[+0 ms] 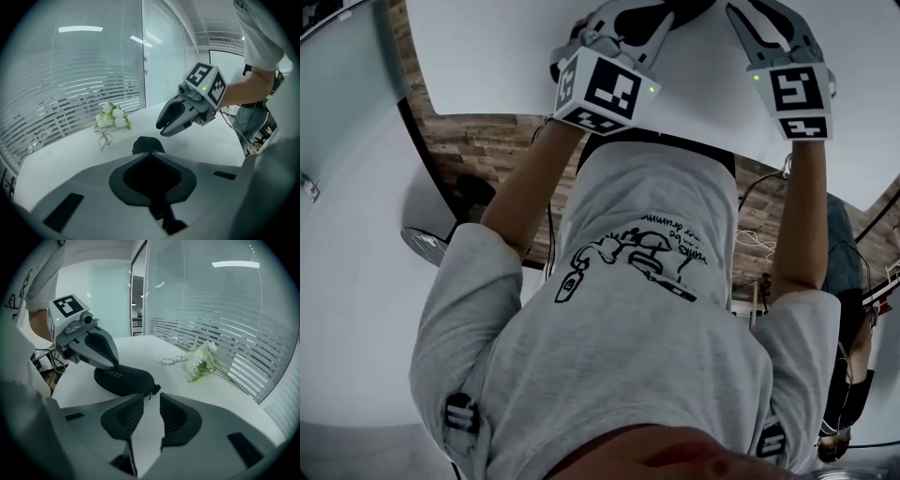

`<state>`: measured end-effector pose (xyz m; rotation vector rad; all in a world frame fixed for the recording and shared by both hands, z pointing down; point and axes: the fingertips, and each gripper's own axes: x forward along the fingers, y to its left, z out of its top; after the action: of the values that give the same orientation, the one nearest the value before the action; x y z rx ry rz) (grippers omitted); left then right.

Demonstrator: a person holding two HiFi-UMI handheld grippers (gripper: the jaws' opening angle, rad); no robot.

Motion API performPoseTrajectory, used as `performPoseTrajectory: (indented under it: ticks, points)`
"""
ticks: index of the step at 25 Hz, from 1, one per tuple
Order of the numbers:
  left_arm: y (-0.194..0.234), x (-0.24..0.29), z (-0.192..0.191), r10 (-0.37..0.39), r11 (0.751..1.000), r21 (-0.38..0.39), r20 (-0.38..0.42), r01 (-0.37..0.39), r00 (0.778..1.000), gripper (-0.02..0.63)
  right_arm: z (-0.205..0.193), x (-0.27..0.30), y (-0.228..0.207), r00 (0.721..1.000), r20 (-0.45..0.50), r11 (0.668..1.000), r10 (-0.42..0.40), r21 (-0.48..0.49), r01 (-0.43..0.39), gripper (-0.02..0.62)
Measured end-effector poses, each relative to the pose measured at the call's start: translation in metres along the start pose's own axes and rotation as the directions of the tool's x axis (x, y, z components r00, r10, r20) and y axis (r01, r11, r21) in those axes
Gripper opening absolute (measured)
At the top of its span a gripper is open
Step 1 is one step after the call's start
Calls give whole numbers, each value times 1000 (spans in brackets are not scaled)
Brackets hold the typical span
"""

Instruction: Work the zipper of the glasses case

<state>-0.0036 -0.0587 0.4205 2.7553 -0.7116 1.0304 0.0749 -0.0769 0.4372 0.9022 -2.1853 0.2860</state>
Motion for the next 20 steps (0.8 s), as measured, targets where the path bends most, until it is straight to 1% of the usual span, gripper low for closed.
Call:
performPoseTrajectory:
  ticks: [4, 7, 12, 16, 20]
  points:
    - [6, 4, 4, 14, 1000, -5, 19, -14, 1000, 23, -10, 11, -2, 999, -27, 999, 35, -34, -36, 117]
    - [7, 3, -1, -11, 999, -30, 34, 12, 999, 23, -11, 26, 4, 997, -40, 997, 58, -50, -60, 117]
    - [2, 2, -2, -37, 999, -39, 38, 38, 999, 23, -15, 32, 4, 994, -71, 993, 77, -86, -83, 101]
    - [1, 0, -3, -48, 997, -53, 42, 50, 998, 23, -17, 37, 7, 989, -111, 978, 97, -174, -115, 95]
    - [-1, -2, 2, -58, 996, -58, 59, 62, 997, 21, -15, 42, 11, 984, -145, 948, 100, -287, -139, 69]
